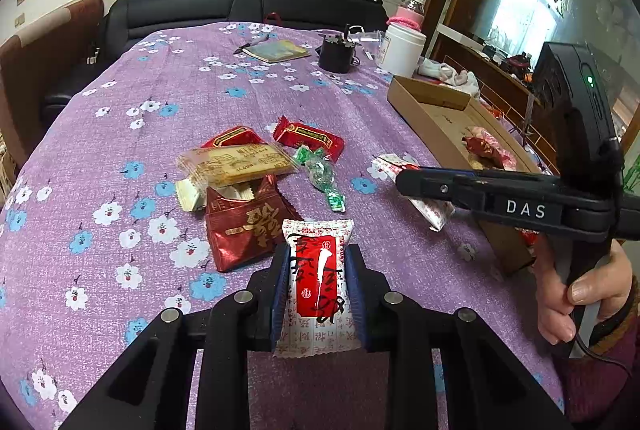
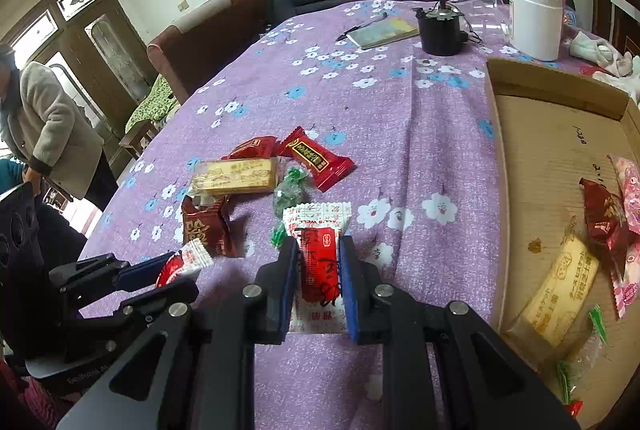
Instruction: Organize snacks
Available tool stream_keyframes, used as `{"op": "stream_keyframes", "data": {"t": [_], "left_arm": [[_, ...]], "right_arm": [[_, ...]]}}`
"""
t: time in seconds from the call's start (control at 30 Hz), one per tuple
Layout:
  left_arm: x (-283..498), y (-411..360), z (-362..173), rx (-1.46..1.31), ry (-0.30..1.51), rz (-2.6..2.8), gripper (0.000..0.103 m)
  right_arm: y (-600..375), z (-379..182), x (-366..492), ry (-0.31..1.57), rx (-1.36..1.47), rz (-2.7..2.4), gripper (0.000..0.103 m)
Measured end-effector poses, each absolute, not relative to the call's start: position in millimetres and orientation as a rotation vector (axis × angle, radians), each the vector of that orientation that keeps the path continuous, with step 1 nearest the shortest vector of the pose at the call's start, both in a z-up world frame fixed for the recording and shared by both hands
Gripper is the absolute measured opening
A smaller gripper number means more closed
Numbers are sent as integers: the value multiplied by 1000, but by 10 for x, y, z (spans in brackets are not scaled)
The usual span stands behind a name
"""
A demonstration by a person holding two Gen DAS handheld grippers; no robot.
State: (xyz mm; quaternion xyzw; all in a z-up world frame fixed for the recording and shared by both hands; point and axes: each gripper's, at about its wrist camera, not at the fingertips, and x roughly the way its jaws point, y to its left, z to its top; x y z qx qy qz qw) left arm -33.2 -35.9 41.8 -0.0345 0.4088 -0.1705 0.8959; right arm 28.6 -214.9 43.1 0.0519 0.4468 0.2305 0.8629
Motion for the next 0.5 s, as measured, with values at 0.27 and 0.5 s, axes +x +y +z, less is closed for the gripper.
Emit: {"op": "stream_keyframes", "data": {"t": [0.27,0.5], "left_arm": [[-334,-329,438,-90,841,-358,28],[-372,-302,480,-95,833,-352,28]], "right_arm": [[-2151,432,287,937,113,479,20],[-2146,431,282,937,114,486,20]]}}
